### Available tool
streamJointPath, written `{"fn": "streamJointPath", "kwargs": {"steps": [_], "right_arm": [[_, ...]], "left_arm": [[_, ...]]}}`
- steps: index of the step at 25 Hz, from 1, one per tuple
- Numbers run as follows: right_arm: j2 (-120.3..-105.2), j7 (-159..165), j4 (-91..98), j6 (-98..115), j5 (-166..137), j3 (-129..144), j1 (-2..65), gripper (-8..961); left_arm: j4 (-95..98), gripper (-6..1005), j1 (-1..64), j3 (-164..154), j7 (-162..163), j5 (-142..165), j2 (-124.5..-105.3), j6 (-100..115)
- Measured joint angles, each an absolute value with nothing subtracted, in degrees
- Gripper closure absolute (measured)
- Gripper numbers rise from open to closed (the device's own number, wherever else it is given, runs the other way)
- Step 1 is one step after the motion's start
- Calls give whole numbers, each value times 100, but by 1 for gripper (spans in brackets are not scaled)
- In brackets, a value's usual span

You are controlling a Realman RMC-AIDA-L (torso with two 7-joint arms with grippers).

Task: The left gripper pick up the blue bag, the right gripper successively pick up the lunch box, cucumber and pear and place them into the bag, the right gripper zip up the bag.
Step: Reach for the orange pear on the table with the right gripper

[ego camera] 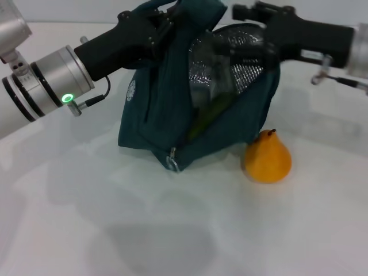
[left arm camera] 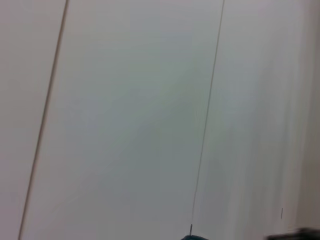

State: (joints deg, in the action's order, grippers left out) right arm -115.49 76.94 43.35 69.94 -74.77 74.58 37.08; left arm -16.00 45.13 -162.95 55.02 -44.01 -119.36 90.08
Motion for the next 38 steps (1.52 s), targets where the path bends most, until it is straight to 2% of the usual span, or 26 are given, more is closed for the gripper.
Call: {"fn": "streamJointPath", "kwargs": {"steps": [1,7,12,26,31,38], "right_arm": [[-11544,7685,4574,7140,-7482,7454,3501,107],[-11537,7459,5731,7470,-7361,7372,2320,109],[-11548,7065,5424,7682,-7183,7285,1861,110],[-11585,3824,2574,8852,-5961,7328,2005,115],[-11577,3660,2106,8821,-5778,7304,2068,158],[-11579,3703,1763,8447,-5796,7353,2196,281]], "left_arm": [[-1603,952,4505,-16295,5502,-4403,-11936,9007],[-1643,952,4444,-16295,5462,-4420,-11933,8972],[-1605,952,4450,-16289,5297,-4426,-11939,8957],[-1599,952,4439,-16271,5213,-4580,-11944,8939],[-1600,951,4438,-16279,5212,-4581,-11945,8877],[-1594,951,4458,-16286,5229,-4581,-11947,8876]]}}
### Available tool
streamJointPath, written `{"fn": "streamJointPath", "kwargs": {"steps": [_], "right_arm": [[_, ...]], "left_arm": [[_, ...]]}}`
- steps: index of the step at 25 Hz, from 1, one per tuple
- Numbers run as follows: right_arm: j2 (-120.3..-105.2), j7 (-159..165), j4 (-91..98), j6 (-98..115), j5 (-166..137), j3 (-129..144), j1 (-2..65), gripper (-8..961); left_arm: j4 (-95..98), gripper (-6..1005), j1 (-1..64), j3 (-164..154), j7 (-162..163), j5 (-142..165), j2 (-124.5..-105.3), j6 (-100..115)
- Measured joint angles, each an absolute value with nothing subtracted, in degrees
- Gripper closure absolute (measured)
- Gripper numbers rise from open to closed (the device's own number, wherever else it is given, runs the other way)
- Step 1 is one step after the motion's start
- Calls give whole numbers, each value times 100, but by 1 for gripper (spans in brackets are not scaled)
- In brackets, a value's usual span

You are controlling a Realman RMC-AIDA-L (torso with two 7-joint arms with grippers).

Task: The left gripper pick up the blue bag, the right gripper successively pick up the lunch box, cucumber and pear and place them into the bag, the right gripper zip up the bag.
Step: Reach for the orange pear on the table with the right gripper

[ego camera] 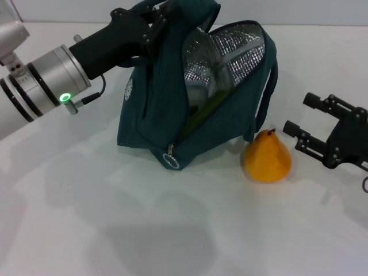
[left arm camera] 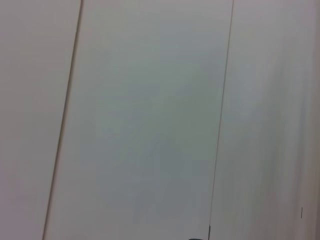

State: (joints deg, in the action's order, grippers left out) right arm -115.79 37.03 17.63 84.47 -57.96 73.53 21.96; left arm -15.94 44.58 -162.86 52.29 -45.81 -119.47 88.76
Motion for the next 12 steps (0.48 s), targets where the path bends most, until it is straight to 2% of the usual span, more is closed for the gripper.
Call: {"fn": "streamJointPath", "kwargs": {"steps": [7,12], "right_arm": [[-11593,3676,1521,8370,-5810,7583,2372,294],[-11593,3689,1520,8353,-5810,7687,2377,352]], "left_arm": [[-1531,951,4445,-16286,5210,-4581,-11951,8855],[-1503,951,4438,-16286,5205,-4579,-11953,8850]]}}
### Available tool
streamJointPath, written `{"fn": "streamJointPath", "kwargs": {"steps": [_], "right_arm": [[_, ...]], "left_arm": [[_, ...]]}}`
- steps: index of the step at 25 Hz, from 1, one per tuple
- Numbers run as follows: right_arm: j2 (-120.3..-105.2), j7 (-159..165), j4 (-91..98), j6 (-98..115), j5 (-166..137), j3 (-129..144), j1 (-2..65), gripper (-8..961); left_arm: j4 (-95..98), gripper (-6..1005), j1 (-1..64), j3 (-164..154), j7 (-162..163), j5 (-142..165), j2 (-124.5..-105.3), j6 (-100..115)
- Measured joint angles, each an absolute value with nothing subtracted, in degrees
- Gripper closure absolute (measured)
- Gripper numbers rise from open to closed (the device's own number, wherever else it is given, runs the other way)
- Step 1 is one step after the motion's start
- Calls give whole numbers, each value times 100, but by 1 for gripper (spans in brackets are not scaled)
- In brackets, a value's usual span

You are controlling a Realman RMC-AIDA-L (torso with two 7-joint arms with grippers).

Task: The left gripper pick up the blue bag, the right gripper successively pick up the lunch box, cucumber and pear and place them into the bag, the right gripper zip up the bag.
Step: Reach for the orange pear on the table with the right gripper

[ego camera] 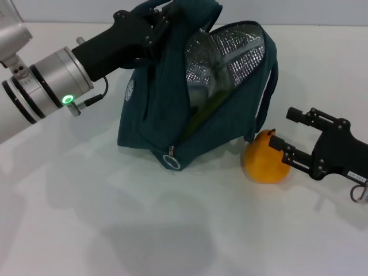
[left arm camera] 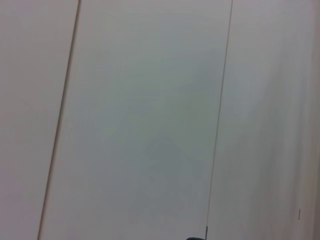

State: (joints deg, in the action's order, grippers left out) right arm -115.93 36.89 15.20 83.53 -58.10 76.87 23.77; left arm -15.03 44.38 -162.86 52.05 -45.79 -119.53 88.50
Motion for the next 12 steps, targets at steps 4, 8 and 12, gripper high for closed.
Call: {"fn": "streamJointPath", "kwargs": {"steps": [4,8,12], "right_arm": [[-11592,3695,1532,8248,-5784,7722,2382,399],[-11593,3700,1549,8189,-5776,7723,2386,446],[-11592,3708,1557,8079,-5801,7725,2452,543]], "left_arm": [[-1467,951,4438,-16286,5203,-4579,-11953,8850],[-1459,951,4438,-16286,5203,-4579,-11953,8850],[-1459,951,4438,-16286,5203,-4579,-11953,8850]]}}
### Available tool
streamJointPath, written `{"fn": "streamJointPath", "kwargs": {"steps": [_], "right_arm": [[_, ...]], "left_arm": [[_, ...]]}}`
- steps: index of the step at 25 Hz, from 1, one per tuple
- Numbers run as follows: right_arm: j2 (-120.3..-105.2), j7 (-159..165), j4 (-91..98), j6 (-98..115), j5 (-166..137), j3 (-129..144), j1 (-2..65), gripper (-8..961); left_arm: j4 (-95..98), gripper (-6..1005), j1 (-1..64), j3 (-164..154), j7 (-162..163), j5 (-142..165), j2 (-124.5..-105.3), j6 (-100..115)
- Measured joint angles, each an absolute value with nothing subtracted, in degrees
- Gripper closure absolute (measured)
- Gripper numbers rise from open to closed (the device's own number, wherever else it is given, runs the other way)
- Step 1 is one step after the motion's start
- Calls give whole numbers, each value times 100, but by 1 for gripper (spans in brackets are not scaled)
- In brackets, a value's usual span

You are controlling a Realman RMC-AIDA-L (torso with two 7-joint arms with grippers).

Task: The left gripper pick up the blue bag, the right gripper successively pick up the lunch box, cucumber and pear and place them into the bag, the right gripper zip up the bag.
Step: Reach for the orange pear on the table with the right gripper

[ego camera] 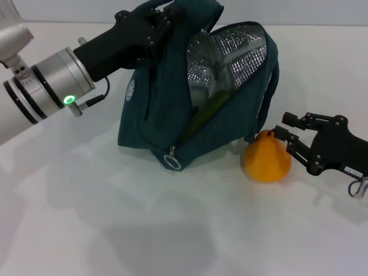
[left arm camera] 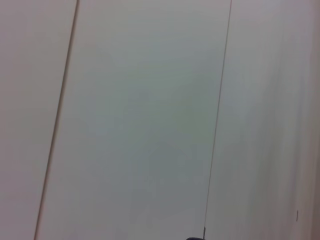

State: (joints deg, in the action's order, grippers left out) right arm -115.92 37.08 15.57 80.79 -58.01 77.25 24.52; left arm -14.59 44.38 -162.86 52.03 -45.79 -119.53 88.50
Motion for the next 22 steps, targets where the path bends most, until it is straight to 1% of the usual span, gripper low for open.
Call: {"fn": "streamJointPath", "kwargs": {"steps": [4,22], "right_arm": [[-11593,3714,1517,8052,-5806,7736,2517,691],[-11592,3894,1566,7853,-5810,8024,2665,708]], "left_arm": [[-1459,951,4446,-16286,5203,-4579,-11953,8851],[-1444,951,4470,-16286,5203,-4578,-11953,8866]]}}
